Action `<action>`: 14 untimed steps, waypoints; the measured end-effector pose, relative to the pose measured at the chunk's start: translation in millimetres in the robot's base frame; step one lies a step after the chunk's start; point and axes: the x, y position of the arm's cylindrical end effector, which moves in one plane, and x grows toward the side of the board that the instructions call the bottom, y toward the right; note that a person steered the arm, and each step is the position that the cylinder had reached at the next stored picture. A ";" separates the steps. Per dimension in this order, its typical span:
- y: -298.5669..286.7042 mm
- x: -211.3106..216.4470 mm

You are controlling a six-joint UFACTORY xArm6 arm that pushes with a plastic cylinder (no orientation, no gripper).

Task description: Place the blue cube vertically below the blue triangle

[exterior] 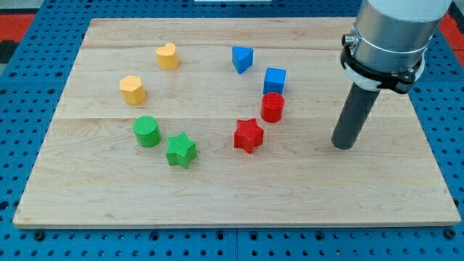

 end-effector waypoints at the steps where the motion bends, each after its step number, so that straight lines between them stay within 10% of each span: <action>1: -3.3 0.2; 7: 40.6 7.6; 14: -41.9 -61.6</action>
